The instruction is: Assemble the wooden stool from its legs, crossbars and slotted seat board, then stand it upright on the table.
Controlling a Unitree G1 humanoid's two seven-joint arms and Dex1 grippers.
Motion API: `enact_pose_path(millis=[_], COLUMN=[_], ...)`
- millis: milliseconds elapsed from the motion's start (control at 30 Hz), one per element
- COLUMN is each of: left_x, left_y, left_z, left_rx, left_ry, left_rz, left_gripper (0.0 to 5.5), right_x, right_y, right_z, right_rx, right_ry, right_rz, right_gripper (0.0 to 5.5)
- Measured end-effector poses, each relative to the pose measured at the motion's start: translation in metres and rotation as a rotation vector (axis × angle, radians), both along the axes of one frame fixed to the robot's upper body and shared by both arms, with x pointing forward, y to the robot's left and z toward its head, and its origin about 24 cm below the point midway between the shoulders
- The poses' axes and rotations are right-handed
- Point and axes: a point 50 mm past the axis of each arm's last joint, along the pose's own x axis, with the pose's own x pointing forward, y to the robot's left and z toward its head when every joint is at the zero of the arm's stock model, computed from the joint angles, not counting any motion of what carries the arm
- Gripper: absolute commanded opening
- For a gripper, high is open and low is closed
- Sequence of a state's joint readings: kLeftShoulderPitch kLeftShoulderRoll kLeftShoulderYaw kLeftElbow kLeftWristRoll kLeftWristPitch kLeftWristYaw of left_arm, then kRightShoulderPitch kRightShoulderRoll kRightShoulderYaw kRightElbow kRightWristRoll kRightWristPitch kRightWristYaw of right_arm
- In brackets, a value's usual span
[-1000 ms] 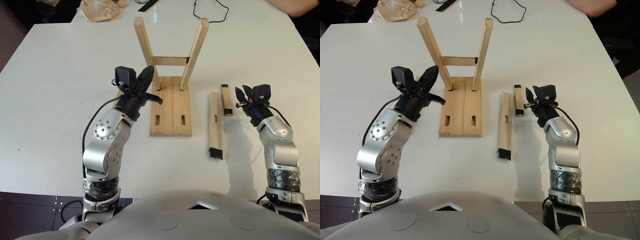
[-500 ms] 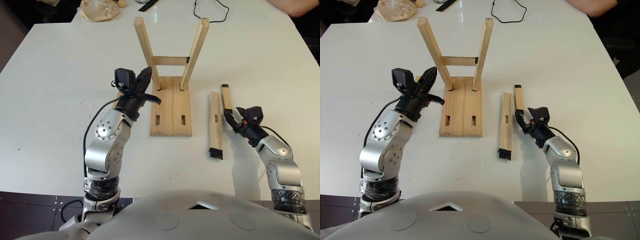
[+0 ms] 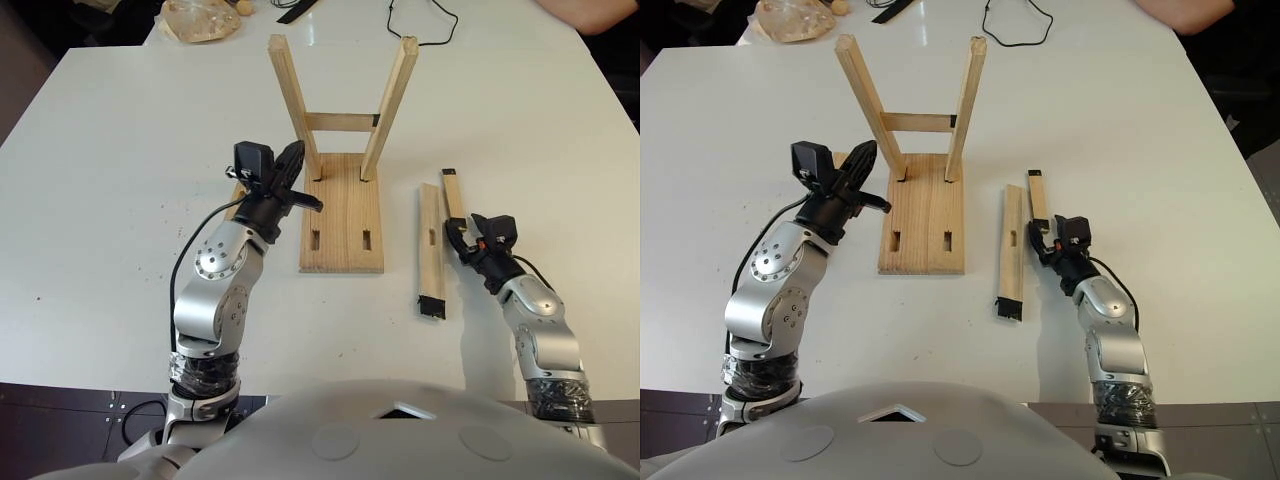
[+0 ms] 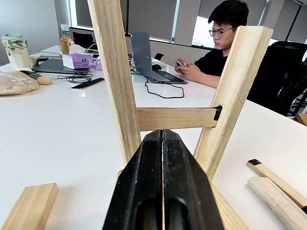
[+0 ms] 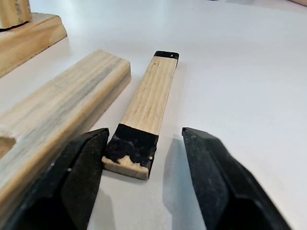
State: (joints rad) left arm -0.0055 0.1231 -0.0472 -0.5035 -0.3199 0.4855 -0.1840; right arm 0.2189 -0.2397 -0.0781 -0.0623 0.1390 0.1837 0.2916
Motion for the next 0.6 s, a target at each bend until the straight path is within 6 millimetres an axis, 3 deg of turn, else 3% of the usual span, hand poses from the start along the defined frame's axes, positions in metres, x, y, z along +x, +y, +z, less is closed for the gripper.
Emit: enact_pose_path(millis=[233,600], left_x=[0.002,0.004], left_y=[0.0,0.001], left_z=[-0.007,-0.005], left_rx=[0.003,-0.008], left_ry=[0.029,0.025], left_rz=[-0.01,-0.007], left_gripper=[0.0,0.0], right_x=[0.008,0.01], right_y=[-0.001,-0.009], right_z=[-0.004,-0.008], right_rx=[0.034,0.038], right_ry=[-0.025,-0.073], right_rz=[-0.084,-0.091], right_gripper=[1.32,1.32])
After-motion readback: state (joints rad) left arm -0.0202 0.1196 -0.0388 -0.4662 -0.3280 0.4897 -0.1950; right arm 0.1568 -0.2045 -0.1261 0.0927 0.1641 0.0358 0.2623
